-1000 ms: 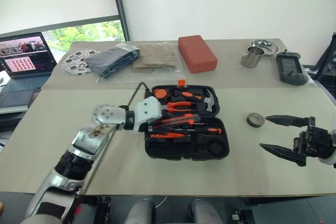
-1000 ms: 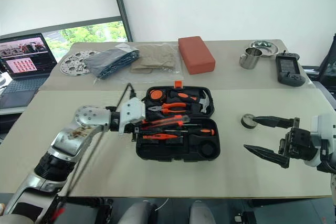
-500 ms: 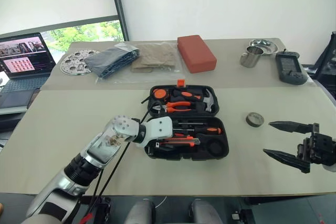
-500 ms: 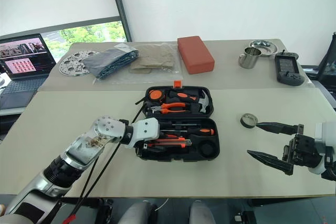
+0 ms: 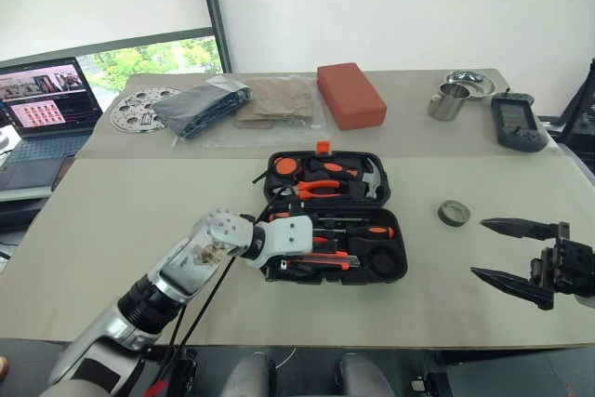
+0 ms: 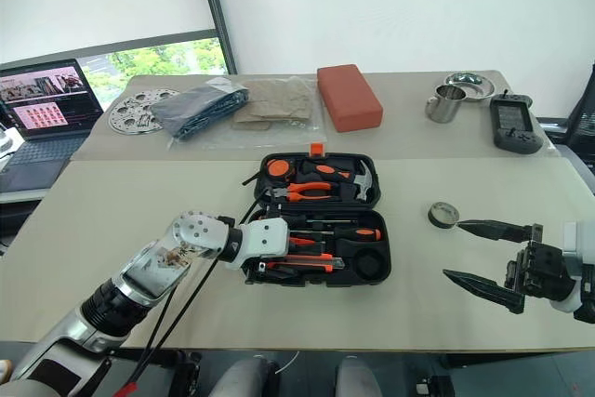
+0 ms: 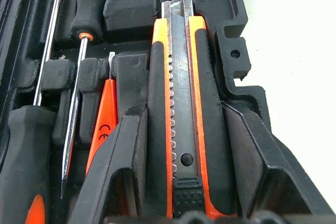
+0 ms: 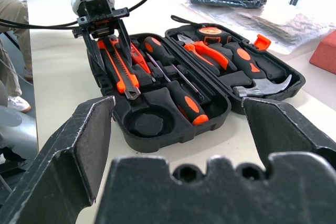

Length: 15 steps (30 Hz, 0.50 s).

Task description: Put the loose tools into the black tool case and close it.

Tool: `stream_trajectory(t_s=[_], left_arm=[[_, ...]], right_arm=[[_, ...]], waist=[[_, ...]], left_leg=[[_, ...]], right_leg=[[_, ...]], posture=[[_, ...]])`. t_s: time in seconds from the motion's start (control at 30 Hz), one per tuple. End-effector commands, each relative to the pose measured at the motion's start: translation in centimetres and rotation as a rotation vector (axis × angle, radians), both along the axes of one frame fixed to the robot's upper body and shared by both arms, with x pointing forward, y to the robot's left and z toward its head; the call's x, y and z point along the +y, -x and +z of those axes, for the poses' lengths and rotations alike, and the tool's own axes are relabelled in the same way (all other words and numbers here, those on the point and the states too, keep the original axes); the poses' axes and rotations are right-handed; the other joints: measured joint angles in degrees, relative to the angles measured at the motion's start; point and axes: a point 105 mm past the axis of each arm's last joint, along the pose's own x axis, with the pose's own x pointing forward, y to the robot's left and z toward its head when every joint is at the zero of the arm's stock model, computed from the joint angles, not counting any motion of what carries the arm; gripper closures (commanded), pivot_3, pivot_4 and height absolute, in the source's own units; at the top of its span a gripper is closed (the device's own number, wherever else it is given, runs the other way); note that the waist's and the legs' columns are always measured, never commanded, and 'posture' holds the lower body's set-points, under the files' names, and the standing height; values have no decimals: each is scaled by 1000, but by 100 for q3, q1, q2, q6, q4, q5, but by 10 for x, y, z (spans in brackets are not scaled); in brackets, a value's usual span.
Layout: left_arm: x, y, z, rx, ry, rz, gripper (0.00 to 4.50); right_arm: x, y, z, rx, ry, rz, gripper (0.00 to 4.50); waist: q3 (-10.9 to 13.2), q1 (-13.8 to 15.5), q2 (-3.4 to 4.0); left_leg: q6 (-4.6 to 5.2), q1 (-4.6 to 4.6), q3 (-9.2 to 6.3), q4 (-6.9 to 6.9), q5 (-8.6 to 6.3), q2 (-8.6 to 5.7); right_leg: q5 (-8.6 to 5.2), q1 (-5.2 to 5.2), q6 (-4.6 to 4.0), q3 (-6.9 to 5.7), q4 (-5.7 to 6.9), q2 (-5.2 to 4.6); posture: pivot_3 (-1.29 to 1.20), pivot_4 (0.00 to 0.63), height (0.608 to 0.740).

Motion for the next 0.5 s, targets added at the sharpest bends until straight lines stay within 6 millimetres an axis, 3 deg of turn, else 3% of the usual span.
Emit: stream_trajectory(t_s=[0.03,0.1,0.23,0.5], left_arm=[[-7,-1,3,-9,15,1,2039],[-8,-3,5,-9,32,14,1588],[-13,-6,20,-41,100,24,61],[-21,2,82,-16,418,-28,61]], right_arm=[[-2,1,11,-71,13,0,0],[-2,0,11,-72,14,1,0],[-3,-1,11,-76,16,0,0],[-3,-3,12,-79,20,-2,0]], waist=[[-2,15,3],[-1,35,2],[-2,36,3],[-2,25,3]], left_leg=[[0,0,0,1,0,0],[0,0,0,2,0,-1],[1,1,0,2,0,0],[1,-2,-3,4,-1,2]], right_leg=[[0,0,0,0,0,-1],[0,1,0,-1,0,-1],[0,-1,0,-2,-2,0],[7,-5,-11,-3,0,1]], posture=[[0,150,707],[0,150,707],[0,150,707],[0,150,707]])
